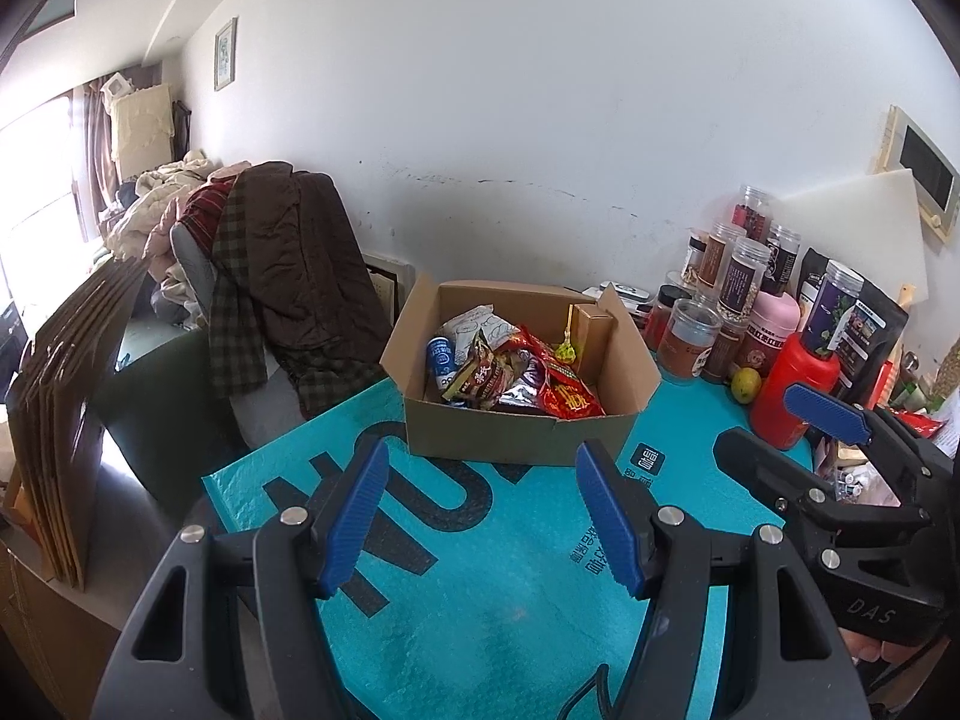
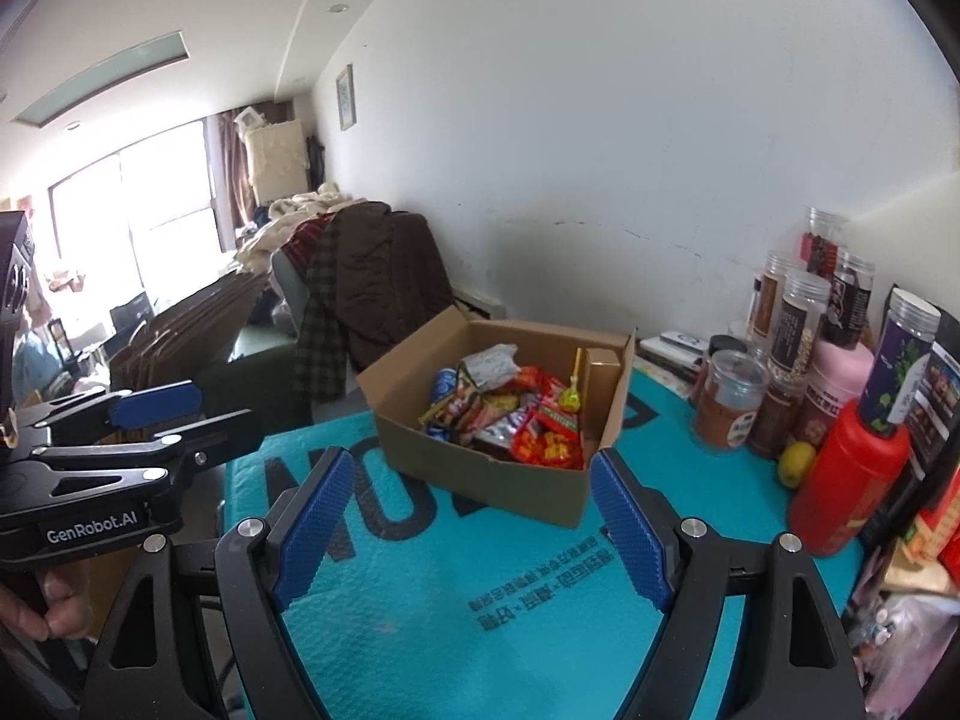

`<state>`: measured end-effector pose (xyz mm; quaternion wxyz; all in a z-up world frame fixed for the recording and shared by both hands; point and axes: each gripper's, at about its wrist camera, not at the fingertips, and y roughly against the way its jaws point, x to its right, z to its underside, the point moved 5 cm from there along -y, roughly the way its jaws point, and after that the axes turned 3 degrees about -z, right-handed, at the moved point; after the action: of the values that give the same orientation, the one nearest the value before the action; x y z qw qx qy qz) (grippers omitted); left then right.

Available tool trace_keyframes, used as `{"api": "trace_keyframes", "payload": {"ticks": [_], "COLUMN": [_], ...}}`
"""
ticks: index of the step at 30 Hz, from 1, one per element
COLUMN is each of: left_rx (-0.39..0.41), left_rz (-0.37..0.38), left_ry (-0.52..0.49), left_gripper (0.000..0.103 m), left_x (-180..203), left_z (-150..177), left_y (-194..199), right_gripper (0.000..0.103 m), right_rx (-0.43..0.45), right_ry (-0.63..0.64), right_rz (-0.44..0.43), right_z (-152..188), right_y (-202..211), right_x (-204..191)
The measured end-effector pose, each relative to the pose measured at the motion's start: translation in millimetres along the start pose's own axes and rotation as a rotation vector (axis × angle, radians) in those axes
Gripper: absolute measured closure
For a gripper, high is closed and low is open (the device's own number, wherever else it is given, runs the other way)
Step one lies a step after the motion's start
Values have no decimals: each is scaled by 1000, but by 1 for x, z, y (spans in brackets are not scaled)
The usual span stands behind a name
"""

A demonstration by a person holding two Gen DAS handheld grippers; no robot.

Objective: Organize snacks

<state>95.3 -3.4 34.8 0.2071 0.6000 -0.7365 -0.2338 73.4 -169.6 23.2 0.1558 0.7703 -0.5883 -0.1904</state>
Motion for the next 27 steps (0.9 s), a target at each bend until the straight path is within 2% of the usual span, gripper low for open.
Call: {"api": "trace_keyframes", "payload": {"ticks": [23, 27], "left_rx": [-12, -12], "left_rz": [-41, -50], "left_ry": [35, 36], "left_gripper": [38, 38], "left_x": [-8, -6], "left_z": [5, 6], "left_y": [1, -1], "right_gripper": [21, 21], "right_rx": [6, 7], "right_ry": [2, -7], "right_rz": [-54, -38], "right_z": [-1, -1], "right_y": [0, 1], "right_x": [-7, -2]}}
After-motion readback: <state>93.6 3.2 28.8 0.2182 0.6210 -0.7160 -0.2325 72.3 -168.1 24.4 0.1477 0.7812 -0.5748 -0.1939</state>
